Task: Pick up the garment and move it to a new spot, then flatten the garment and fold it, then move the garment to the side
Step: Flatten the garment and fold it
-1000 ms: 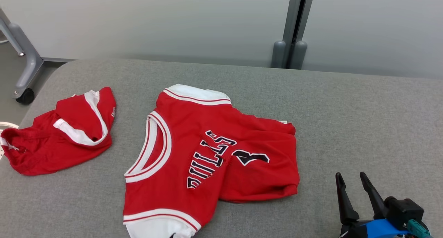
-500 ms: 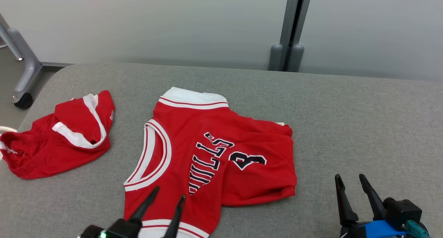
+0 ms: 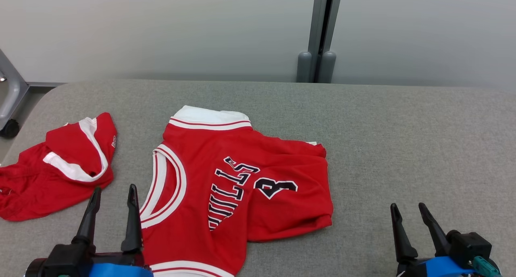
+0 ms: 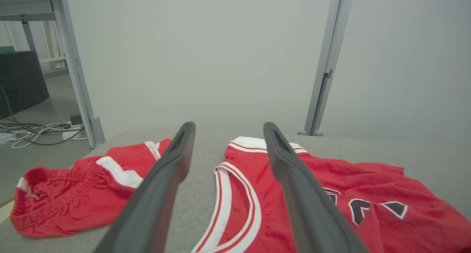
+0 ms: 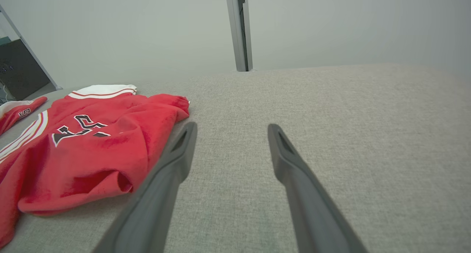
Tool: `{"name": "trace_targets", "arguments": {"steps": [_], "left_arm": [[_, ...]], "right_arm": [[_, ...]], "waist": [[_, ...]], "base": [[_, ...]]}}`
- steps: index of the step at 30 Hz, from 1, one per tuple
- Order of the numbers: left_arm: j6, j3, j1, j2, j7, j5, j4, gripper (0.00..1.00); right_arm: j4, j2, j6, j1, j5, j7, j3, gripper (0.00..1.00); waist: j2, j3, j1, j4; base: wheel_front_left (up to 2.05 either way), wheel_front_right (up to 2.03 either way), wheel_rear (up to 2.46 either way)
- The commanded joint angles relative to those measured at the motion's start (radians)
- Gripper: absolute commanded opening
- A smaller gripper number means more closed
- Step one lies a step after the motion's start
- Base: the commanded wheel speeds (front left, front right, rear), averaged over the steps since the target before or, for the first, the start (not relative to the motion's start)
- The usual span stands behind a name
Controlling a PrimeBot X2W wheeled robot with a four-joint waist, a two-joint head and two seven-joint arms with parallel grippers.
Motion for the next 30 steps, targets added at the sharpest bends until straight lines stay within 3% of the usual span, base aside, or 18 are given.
{"name": "trace_targets", "arguments": {"steps": [1, 10, 21, 30], "left_arm": [[0.01, 0.019, -0.03, -0.002, -0.011, 0.002, 0.019, 1.0], [-0.005, 0.071, -0.098, -0.017, -0.025, 0.041, 0.135, 1.0], [-0.07, 0.149, -0.116, -0.069, -0.025, 0.101, 0.201, 1.0], [-0.108, 0.2, -0.123, -0.098, -0.025, 0.141, 0.228, 1.0]], "right_arm": [[-0.003, -0.003, 0.0, 0.001, -0.002, -0.004, -0.003, 1.0], [0.005, -0.003, 0.0, -0.025, -0.013, -0.004, 0.006, 1.0], [0.023, -0.003, 0.0, -0.029, -0.016, -0.004, 0.034, 1.0], [0.025, -0.003, 0.0, -0.073, -0.026, 0.0, 0.136, 1.0]], "waist": [[-0.0001, 0.003, 0.0, -0.001], [-0.0001, 0.015, 0.0, -0.011], [-0.0001, 0.017, 0.0, -0.019], [-0.0001, 0.014, 0.0, -0.026]], "base": [[0.0, 0.0, 0.0], [0.0, 0.0, 0.0], [0.0, 0.0, 0.0], [0.0, 0.0, 0.0]]}}
